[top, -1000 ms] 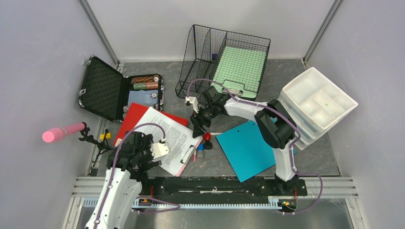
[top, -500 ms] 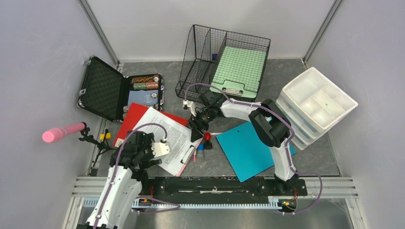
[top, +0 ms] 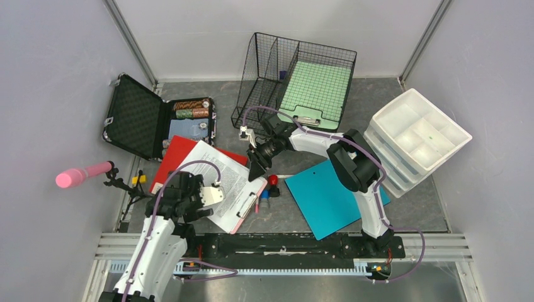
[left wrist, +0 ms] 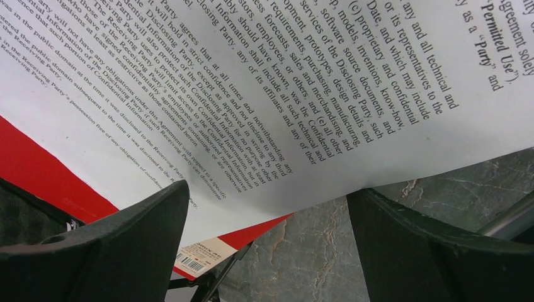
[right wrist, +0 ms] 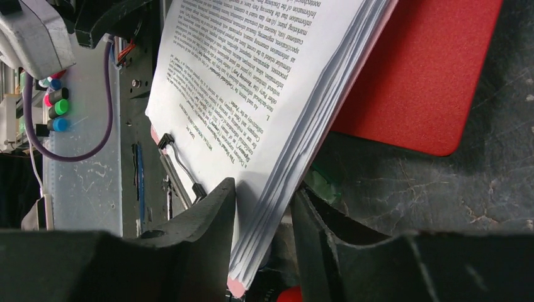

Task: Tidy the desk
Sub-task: Pick up the folder from the center of the board.

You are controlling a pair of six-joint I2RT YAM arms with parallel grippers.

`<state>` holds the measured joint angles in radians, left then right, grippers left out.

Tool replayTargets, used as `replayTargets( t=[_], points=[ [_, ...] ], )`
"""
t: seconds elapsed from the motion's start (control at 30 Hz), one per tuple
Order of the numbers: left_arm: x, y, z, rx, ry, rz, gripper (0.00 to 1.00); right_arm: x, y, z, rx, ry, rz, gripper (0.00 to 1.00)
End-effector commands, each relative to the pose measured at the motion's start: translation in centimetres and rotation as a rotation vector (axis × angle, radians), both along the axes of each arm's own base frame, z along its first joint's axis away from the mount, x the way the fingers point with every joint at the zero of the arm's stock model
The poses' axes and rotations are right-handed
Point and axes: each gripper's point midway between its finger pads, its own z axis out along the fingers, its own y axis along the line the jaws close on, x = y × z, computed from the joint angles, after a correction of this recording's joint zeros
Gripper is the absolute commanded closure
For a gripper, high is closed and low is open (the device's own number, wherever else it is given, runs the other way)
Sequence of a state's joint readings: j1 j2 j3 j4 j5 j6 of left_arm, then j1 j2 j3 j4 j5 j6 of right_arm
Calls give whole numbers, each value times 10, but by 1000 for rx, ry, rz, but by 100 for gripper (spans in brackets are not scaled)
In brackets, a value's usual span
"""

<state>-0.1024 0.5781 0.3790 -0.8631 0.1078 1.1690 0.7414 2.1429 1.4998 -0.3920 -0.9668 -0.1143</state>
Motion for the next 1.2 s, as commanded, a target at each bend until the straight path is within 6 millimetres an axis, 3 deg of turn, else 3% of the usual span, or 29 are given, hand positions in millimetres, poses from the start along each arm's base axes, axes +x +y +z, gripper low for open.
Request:
replayTargets(
  t=[0.0, 0.13, 0.2, 0.4, 0.63, 0.8, 1.03, 1.17],
  points=[
    [25, -10, 30, -47, -115, -19, 0, -8, 9, 29, 81, 30, 45, 61],
    [28, -5, 36, -19, -134, -12, 0, -10, 4, 39, 95, 24, 44, 79],
    [29, -2, 41, 2, -144, -12, 0, -11, 2, 48, 109, 14, 44, 100],
    [27, -7, 78, -25, -140, -29, 0, -12, -6, 83, 178, 9, -10, 100],
    [23, -35, 157, -182, -72, -53, 0, 6, -24, 142, 313, 9, -170, 100],
    [24, -49, 201, -259, -43, -65, 0, 19, -40, 178, 389, -1, -235, 100],
    [38, -71, 253, -414, -151, -51, 0, 36, -63, 244, 523, -45, -314, 100],
    [46, -83, 268, -511, -182, -35, 0, 52, -91, 282, 633, -63, -438, 100]
  ],
)
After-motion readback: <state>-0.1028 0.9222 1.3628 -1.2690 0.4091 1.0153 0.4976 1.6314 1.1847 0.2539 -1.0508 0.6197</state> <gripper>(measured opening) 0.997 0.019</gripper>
